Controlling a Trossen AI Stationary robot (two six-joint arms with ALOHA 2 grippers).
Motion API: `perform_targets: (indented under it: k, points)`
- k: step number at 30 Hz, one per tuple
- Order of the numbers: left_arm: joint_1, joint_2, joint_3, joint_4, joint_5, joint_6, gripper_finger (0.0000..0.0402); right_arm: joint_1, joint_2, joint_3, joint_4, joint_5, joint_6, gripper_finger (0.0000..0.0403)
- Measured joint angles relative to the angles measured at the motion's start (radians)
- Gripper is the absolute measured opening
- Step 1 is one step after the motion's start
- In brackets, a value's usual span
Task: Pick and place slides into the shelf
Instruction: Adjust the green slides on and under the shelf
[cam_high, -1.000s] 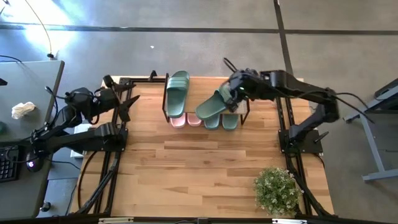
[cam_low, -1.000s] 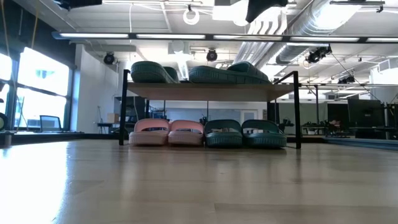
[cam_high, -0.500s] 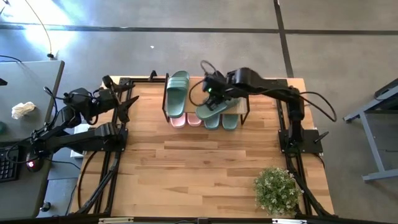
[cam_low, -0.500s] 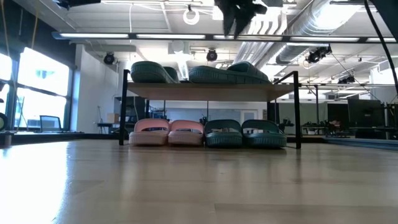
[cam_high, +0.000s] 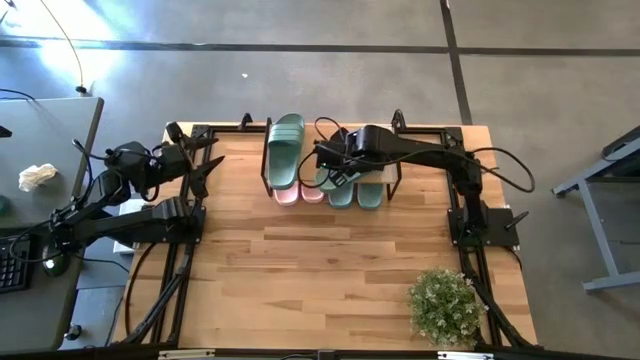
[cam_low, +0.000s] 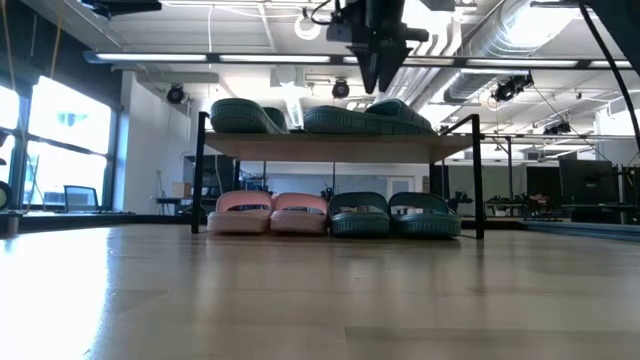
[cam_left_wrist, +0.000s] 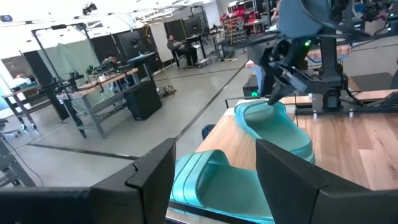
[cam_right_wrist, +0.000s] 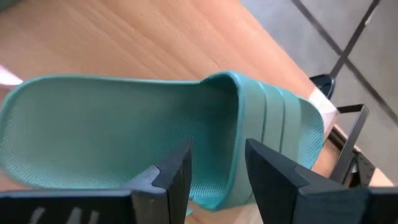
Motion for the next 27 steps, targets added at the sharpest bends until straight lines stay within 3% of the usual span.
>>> perform_targets:
  k: [14, 20, 27]
  points:
    - [0.0, 0.0, 0.0, -0.005, 0.0, 0.0, 0.0205, -0.02, 0.005, -0.003, 0.0, 0.022, -0.091, 0.0165]
    - [0.0, 0.0, 0.0, -0.005, 0.0, 0.0, 0.0205, -0.045, 0.004, -0.085, -0.001, 0.016, -0.094, 0.0174]
    - [0.0, 0.0, 0.0, -0.005, -0.001, 0.0, 0.0205, -0.03, 0.004, -0.173, 0.0, 0.114, -0.071, 0.0174]
